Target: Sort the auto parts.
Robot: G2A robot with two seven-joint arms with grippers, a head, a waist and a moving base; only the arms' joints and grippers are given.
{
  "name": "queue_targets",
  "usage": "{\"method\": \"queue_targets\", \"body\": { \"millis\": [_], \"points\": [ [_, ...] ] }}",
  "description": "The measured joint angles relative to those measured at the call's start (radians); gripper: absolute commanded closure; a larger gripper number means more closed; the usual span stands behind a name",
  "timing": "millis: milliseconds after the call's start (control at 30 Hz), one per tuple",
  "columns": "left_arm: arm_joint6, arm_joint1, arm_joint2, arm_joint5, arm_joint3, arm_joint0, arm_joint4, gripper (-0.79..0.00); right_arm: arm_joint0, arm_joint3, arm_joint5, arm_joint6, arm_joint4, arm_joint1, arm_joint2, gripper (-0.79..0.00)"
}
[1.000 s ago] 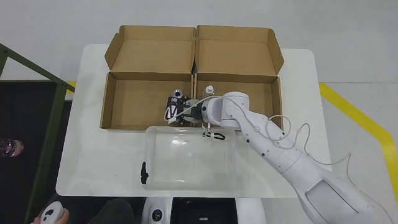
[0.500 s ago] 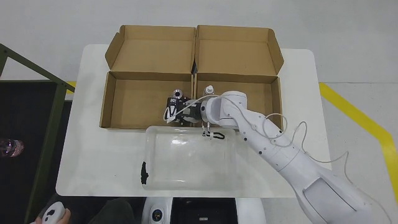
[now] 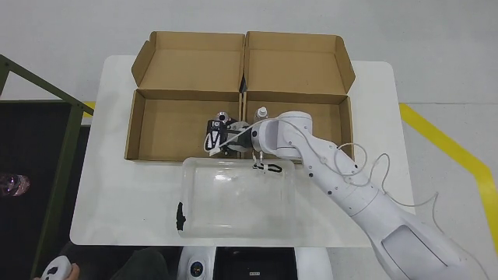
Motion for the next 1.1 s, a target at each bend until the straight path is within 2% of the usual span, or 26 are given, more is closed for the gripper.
{"method": "queue_targets", "body": {
  "millis": [500, 800, 1100],
  "points": [
    [0.0, 0.0, 0.0, 0.0, 0.0, 0.0, 0.0, -0.785, -0.045, -0.17, -0.011, -0.02, 0.008, 0.023, 0.091, -0.372],
    [0.0, 0.0, 0.0, 0.0, 0.0, 0.0, 0.0, -0.785, -0.164, -0.354, -0.036, -0.023, -0.004, 0.064, 0.207, -0.391],
    [0.0, 0.0, 0.0, 0.0, 0.0, 0.0, 0.0, -0.785, -0.323, -0.515, -0.081, -0.042, -0.024, 0.111, 0.36, -0.493]
  ]
}}
